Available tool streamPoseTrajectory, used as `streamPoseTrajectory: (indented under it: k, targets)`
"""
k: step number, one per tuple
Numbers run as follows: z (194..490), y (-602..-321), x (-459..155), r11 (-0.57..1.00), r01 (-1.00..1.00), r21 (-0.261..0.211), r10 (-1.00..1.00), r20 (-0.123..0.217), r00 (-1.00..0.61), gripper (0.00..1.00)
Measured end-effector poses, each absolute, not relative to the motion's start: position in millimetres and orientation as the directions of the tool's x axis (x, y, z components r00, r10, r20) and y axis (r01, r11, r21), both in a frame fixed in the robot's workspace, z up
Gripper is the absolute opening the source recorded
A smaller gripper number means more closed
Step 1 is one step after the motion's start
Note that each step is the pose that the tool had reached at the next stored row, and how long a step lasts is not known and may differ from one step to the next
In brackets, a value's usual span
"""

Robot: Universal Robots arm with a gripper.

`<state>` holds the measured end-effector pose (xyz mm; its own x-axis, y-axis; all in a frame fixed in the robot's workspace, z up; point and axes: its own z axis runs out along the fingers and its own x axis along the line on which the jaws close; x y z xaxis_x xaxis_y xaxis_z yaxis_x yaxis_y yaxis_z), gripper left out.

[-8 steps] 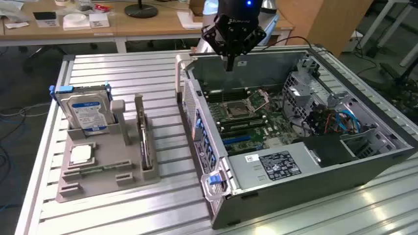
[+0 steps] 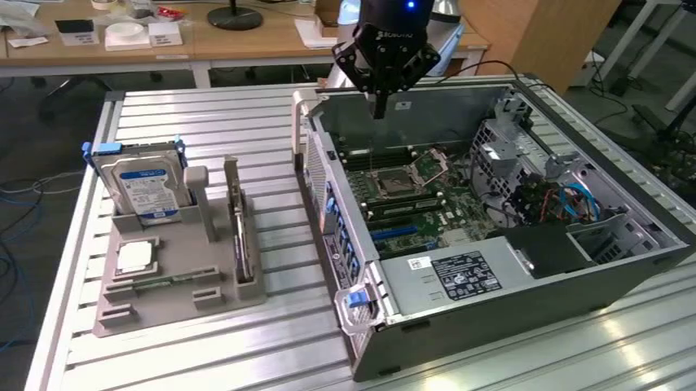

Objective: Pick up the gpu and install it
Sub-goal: 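Reach for the gpu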

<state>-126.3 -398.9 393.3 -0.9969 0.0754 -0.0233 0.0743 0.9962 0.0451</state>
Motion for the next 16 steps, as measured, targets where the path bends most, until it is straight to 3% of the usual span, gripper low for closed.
streamPoseTrajectory:
  k: [16]
  targets:
    - [393.3,-399.4,-152.5,0.997,0.066,0.045,0.067,-0.023,-0.998,0.11]
